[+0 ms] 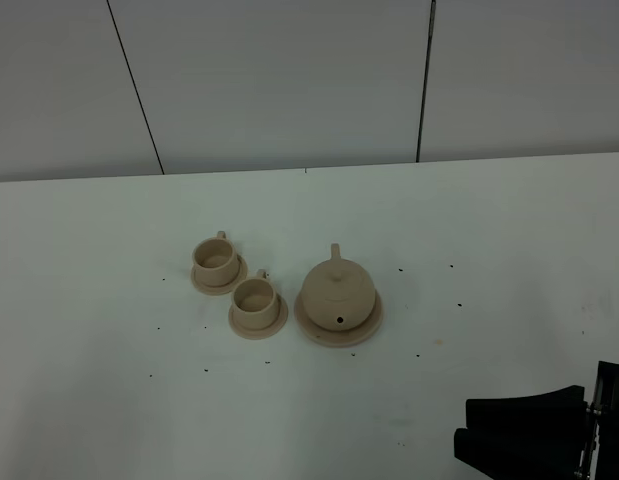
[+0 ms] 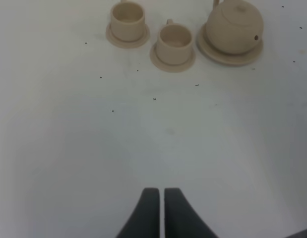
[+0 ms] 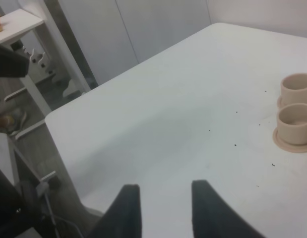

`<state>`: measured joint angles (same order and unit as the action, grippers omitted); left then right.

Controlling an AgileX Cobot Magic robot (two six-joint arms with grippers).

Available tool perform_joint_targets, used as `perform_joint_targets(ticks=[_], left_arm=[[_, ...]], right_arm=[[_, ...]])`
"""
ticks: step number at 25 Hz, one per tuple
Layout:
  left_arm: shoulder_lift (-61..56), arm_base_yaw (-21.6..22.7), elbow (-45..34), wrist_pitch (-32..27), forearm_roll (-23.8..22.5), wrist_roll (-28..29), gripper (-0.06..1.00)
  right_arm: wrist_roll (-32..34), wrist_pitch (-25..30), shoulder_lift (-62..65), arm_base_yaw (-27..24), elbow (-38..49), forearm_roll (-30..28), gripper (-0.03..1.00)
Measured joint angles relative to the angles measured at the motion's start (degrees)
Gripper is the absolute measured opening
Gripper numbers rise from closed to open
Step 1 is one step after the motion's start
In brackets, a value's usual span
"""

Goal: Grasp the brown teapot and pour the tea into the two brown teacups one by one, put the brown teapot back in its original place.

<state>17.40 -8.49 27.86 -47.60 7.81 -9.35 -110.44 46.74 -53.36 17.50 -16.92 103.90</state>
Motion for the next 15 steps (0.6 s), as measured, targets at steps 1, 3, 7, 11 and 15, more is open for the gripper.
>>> perform_joint_targets(ticks=[1, 3, 7, 11, 15], left_arm=[[0.0, 0.0, 0.0, 0.0, 0.0, 0.0, 0.08], [0.0, 0.0, 0.0, 0.0, 0.0, 0.1, 0.08], [0.0, 0.0, 0.2, -0.5, 1.3, 0.4, 0.08], [0.0, 0.0, 0.6, -1.0, 2.5, 0.7, 0.08], [-0.1, 0.0, 1.2, -2.6, 2.5, 0.7, 0.08]], right_arm=[[0.0, 0.0, 0.0, 0.0, 0.0, 0.0, 0.25], [0.0, 0.0, 0.0, 0.0, 0.0, 0.0, 0.25], [0.0, 0.1, 0.0, 0.0, 0.0, 0.0, 0.25], [0.0, 0.1, 0.0, 0.0, 0.0, 0.0, 0.25], [0.0, 0.1, 0.0, 0.0, 0.0, 0.0, 0.25]])
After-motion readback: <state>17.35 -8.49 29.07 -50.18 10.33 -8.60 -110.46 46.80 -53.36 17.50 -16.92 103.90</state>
